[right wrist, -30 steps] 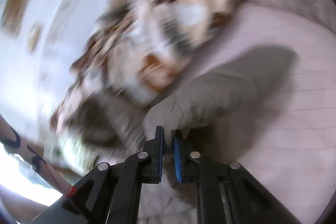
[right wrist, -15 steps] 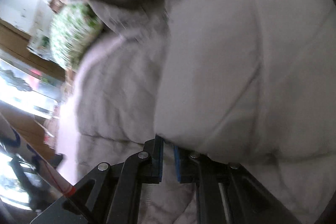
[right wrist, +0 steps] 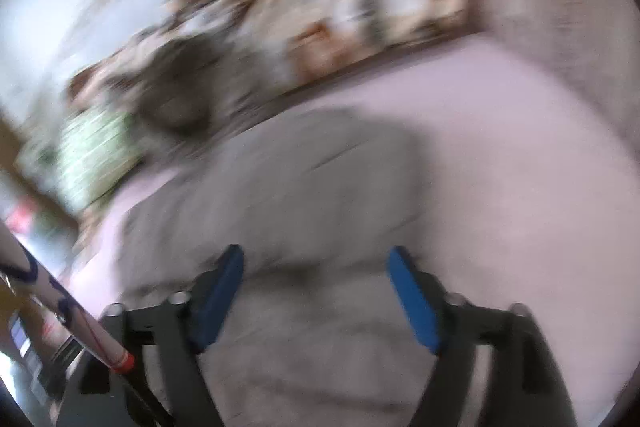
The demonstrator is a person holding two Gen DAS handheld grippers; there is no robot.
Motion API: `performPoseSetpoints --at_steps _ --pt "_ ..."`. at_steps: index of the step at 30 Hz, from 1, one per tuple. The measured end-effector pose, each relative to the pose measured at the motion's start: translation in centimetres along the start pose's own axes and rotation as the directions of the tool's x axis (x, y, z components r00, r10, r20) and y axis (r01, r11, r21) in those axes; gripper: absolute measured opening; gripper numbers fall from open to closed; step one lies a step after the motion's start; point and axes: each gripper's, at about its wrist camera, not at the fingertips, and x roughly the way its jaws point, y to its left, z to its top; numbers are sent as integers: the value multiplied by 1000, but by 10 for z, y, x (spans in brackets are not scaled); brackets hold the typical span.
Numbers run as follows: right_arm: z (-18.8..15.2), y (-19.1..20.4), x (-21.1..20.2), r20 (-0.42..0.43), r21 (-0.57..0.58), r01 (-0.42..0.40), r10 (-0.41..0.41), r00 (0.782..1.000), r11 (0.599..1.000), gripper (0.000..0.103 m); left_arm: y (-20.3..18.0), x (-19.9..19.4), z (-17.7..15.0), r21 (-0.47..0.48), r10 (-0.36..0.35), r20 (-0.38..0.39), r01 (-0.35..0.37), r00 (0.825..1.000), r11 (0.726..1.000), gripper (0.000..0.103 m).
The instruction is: Fold large clothes
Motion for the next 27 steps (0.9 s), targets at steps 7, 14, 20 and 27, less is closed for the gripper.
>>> performPoseSetpoints --at_steps 7,14,20,27 --pt "23 -65 70 -118 274 7 26 993 962 76 7 4 4 -28 15 -8 -15 1000 999 60" --pt "44 -16 48 -78 148 24 -12 997 989 9 20 4 11 -68 -7 -18 6 1000 998 60" --pt "62 99 -14 36 -158 -11 17 999 987 7 40 -1 16 -121 -2 -9 1 1000 993 60" --pt "24 262 5 -44 -456 -137 132 990 879 6 68 -2 21 -191 16 -4 -16 1000 982 60"
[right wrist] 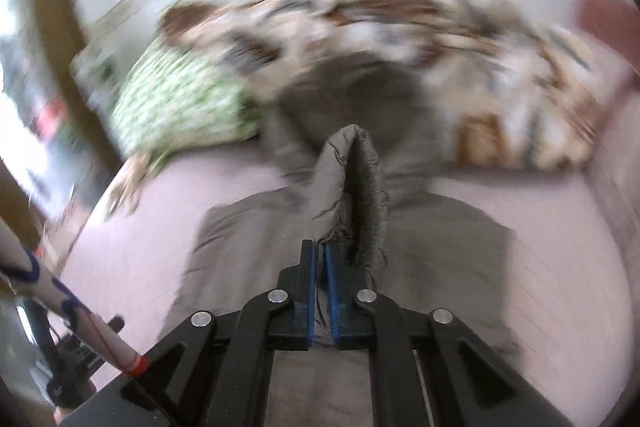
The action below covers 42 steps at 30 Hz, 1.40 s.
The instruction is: Fold large clothes
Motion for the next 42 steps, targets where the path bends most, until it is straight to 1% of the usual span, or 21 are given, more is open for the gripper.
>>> performPoseSetpoints --at_steps 4,8,10,11,12,13,14,15,19,24,25,26,27,29,32,33,34,36,37,39,42 --pt "-5 67 59 -79 -84 -52 45 996 995 6 12 -2 5 -16 36 17 -35 999 999 60" --pt "-13 99 102 -137 -102 -131 117 984 986 7 22 -2 10 -25 43 15 -43 999 999 60" --pt "-19 112 112 -171 -120 -144 122 978 982 9 27 -1 11 -32 41 11 -41 999 999 60" --pt "-22 117 110 -170 -149 -143 117 978 979 17 28 0 11 -35 39 7 -39 999 999 60" --pt "-25 120 105 -161 -175 -142 114 980 974 31 29 1 11 -39 37 2 -36 999 999 60" --pt "-27 122 98 -142 -202 -138 110 984 970 39 30 2 12 -44 30 -5 -31 1000 999 60" --pt "-27 124 90 -116 -220 -127 104 988 967 56 30 2 11 -48 22 -8 -23 1000 999 60" --pt "-26 124 82 -90 -232 -115 97 991 966 68 30 2 11 -49 17 -10 -17 1000 999 60" --pt "-20 114 56 -15 -227 -91 89 996 970 69 24 1 8 -32 22 -11 -23 1000 999 60" --pt "-10 84 36 57 -119 -75 82 995 990 70 22 1 7 -32 27 -10 -27 1000 999 60" --pt "-10 77 36 61 -95 -57 63 996 994 69 23 2 7 -37 28 -11 -28 1000 999 60" --pt "-10 72 40 52 -78 -24 28 998 997 61 23 3 7 -41 26 -16 -27 1000 999 60" --pt "-11 68 45 34 -76 5 -2 999 997 44 24 4 8 -42 23 -21 -24 1000 999 60" --pt "-15 62 70 -39 -85 72 -76 996 994 30 23 6 8 -39 18 -31 -19 999 999 60" --pt "-22 50 109 -114 -78 138 -146 983 987 24 23 5 8 -34 19 -28 -20 999 999 60" --pt "-26 44 125 -149 -53 146 -152 977 988 21 23 5 8 -35 23 -24 -24 999 999 60" --pt "-31 38 142 -198 -12 132 -132 971 991 20 24 5 9 -38 26 -21 -27 999 999 60" --pt "-40 32 171 -285 63 83 -61 957 995 13 25 6 9 -42 25 -21 -26 999 999 60" --pt "-43 32 181 -308 86 70 -40 950 994 13 25 6 9 -41 24 -22 -25 999 999 60" --pt "-48 44 195 -328 70 85 -58 943 994 11 23 7 10 -33 24 -26 -25 999 999 60" --pt "-48 68 197 -320 3 78 -73 944 997 6 16 10 9 -7 25 -29 -26 999 1000 60"
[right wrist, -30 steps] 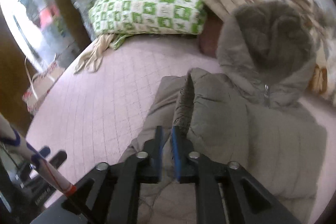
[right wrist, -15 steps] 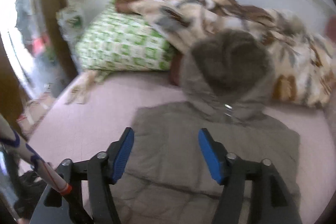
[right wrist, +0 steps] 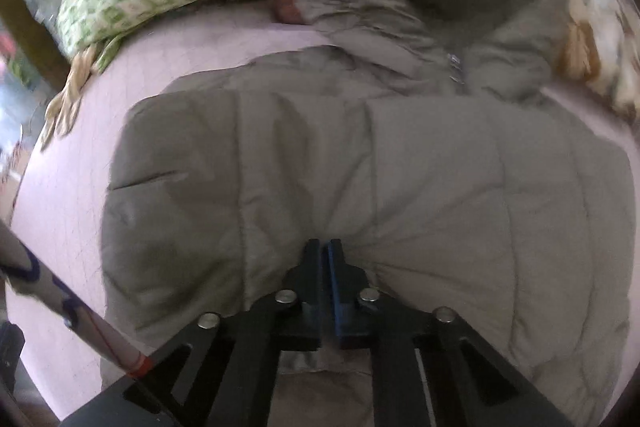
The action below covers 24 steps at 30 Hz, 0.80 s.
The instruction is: Fold large clothes
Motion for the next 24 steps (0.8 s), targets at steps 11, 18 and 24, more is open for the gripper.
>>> performPoseSetpoints --at_steps 11,18,24 --pt "-12 2 -57 136 -58 -135 142 981 989 8 -14 5 -6 40 10 -6 -10 1000 999 60" --pt "-32 -48 -29 84 26 -30 28 996 999 9 -25 9 -10 64 16 -14 -15 1000 998 60" --pt "-31 -70 -10 20 105 -117 116 993 988 9 -43 12 -17 109 15 -12 -14 1000 994 60"
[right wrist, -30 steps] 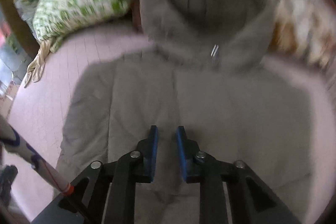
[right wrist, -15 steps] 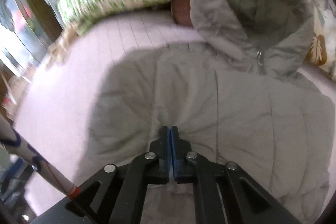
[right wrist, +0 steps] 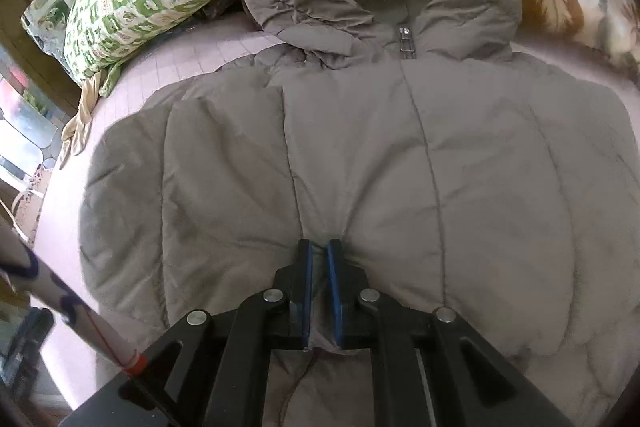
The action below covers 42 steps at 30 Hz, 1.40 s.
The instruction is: Fold large clothes
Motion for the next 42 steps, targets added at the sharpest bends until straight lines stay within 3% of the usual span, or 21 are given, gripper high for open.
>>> performPoseSetpoints --at_steps 2,6,11,13,15,17,23,28,29,31,32,33,36,42 --pt "9 3 -14 31 -31 2 -1 1000 1000 14 -8 3 -3 24 -9 -13 9 1000 1000 60" --pt "37 0 -51 126 -34 24 -19 992 999 47 -24 4 -10 69 -12 -19 13 1000 998 60" --pt "103 -10 -85 236 26 98 -102 967 995 54 -37 8 -12 100 -18 -25 20 1000 995 60" --pt "136 -17 -91 268 96 69 -92 959 993 63 -41 12 -12 110 -15 -28 18 999 994 60" --pt "158 -23 -95 295 159 34 -80 952 987 80 -43 14 -12 118 -12 -29 15 1000 993 60" --pt "184 -24 -97 337 215 -5 -69 939 977 87 -44 16 -13 126 -13 -30 17 999 992 60" --pt "238 -17 -89 378 275 0 -108 919 961 88 -49 23 -16 147 -27 -45 34 999 989 60" --pt "263 -25 -61 365 363 10 -152 918 932 88 -50 30 -17 152 -28 -61 37 998 988 60" --pt "264 -28 -57 366 383 -6 -145 919 924 86 -49 30 -16 147 -30 -63 39 998 988 60" --pt "267 -33 -50 354 399 1 -155 923 917 38 -47 30 -15 138 -32 -68 41 997 990 60" --pt "268 -34 -46 339 394 -8 -137 931 919 5 -46 30 -14 134 -33 -68 42 997 990 60" --pt "267 -34 -41 303 387 -9 -117 946 922 4 -45 29 -13 130 -34 -66 43 997 991 60" --pt "254 -25 -53 315 316 54 -158 936 947 3 -42 25 -11 122 -39 -58 46 998 991 60" --pt "198 -7 -101 322 201 100 -162 933 975 2 -34 12 -10 100 -50 -31 53 998 994 60"
